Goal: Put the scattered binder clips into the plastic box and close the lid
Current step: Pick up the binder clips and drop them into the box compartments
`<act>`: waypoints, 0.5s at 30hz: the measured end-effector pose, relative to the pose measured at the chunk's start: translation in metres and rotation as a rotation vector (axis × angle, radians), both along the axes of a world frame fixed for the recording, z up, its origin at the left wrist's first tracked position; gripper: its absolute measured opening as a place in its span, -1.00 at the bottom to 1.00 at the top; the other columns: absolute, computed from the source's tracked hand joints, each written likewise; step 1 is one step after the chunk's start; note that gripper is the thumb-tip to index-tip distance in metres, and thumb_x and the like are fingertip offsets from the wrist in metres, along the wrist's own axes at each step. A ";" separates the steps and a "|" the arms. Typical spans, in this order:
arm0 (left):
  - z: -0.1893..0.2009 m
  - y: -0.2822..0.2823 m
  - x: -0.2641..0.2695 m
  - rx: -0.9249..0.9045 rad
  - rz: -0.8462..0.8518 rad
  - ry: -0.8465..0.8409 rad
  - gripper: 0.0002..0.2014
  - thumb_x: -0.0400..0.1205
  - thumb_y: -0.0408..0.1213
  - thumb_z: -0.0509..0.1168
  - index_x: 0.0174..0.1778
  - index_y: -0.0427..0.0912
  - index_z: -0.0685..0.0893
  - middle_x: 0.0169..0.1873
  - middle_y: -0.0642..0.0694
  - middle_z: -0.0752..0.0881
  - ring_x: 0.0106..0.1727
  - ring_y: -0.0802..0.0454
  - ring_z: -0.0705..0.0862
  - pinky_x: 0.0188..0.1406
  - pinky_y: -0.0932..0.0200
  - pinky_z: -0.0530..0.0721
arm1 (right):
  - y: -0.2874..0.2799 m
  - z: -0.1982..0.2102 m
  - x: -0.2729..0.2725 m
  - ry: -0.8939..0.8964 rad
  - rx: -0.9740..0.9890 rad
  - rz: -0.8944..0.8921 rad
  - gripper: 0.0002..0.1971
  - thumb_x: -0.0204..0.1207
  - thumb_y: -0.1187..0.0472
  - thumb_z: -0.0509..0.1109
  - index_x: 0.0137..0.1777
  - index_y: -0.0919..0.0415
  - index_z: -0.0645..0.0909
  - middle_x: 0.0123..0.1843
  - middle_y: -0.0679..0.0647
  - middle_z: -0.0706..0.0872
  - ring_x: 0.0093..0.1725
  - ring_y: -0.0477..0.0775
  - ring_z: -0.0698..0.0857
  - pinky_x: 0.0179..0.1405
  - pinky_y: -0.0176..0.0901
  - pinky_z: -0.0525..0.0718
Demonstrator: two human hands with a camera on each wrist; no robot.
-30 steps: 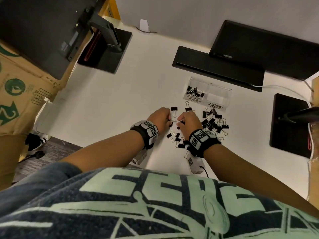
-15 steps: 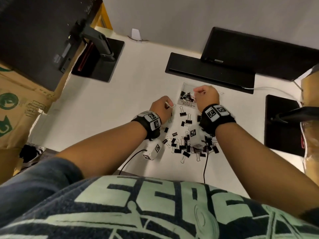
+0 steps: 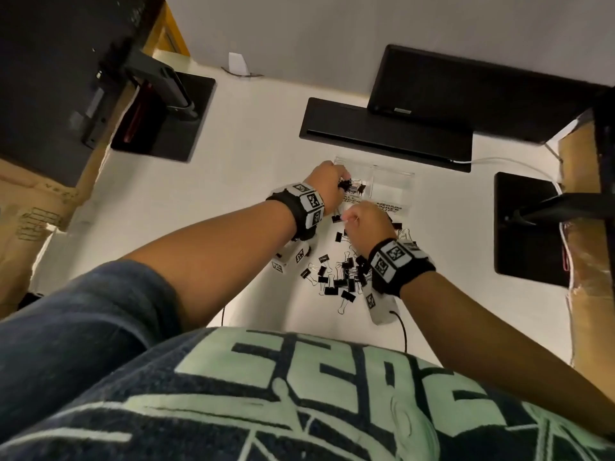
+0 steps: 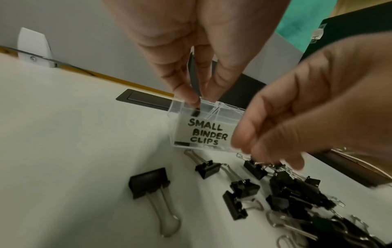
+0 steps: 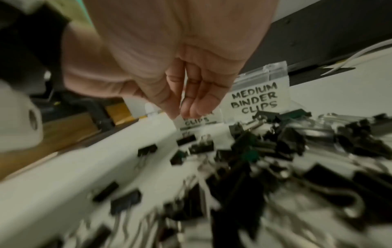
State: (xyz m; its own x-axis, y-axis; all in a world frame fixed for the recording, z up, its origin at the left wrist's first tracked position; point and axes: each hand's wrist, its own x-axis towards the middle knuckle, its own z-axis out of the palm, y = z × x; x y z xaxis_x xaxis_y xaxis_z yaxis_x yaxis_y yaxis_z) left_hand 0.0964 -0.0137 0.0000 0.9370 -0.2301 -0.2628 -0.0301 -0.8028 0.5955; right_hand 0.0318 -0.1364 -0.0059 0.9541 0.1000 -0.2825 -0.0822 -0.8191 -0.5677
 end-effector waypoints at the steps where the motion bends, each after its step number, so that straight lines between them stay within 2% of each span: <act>1: -0.001 0.001 -0.003 -0.008 -0.007 0.001 -0.67 0.58 -0.43 0.24 0.27 -0.18 0.61 0.22 -0.24 0.55 0.13 -0.15 0.64 0.12 0.11 0.58 | 0.001 -0.007 -0.004 0.022 -0.038 0.054 -0.79 0.59 0.34 0.25 0.12 0.26 0.68 0.26 0.12 0.63 0.20 0.11 0.66 0.07 -0.28 0.51; 5: -0.001 0.017 -0.023 -0.046 -0.010 -0.024 -0.76 0.58 -0.36 0.26 0.17 -0.16 0.63 0.15 -0.19 0.54 0.02 -0.08 0.64 0.07 0.10 0.63 | 0.005 -0.027 -0.011 0.080 -0.119 0.188 -0.72 0.55 0.32 0.31 0.25 0.23 0.61 0.27 0.12 0.58 0.29 0.09 0.55 0.28 -0.14 0.49; 9: -0.008 0.037 -0.056 0.022 -0.060 0.041 -0.83 0.57 -0.40 0.24 0.04 -0.19 0.66 0.04 -0.17 0.60 0.00 -0.08 0.64 0.05 0.10 0.64 | 0.006 -0.038 -0.015 0.079 -0.147 0.208 -0.72 0.52 0.37 0.33 0.22 0.21 0.62 0.27 0.12 0.55 0.29 0.10 0.54 0.22 -0.14 0.52; 13: -0.031 0.051 -0.088 0.122 -0.165 0.144 -0.71 0.54 -0.41 0.26 0.17 -0.17 0.66 0.16 -0.16 0.59 0.15 -0.12 0.62 0.14 0.04 0.62 | 0.010 -0.035 -0.021 0.051 -0.137 0.212 -0.75 0.49 0.25 0.38 0.17 0.12 0.65 0.20 0.13 0.60 0.26 0.13 0.53 0.24 -0.04 0.58; 15: -0.042 0.054 -0.098 0.171 -0.182 0.142 -0.66 0.54 -0.41 0.27 0.24 -0.15 0.65 0.20 -0.14 0.57 0.21 -0.11 0.59 0.14 0.00 0.64 | 0.015 -0.033 -0.026 0.067 -0.115 0.238 -0.74 0.48 0.21 0.39 0.17 0.12 0.64 0.18 0.12 0.58 0.21 0.11 0.56 0.20 -0.04 0.60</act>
State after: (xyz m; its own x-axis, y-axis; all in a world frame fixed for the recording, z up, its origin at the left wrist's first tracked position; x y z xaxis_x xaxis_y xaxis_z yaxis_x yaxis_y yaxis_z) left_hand -0.0018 0.0401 -0.0423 0.8353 -0.3325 -0.4379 -0.1093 -0.8809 0.4604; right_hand 0.0059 -0.1218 -0.0388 0.8862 0.2828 -0.3669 0.0858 -0.8785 -0.4700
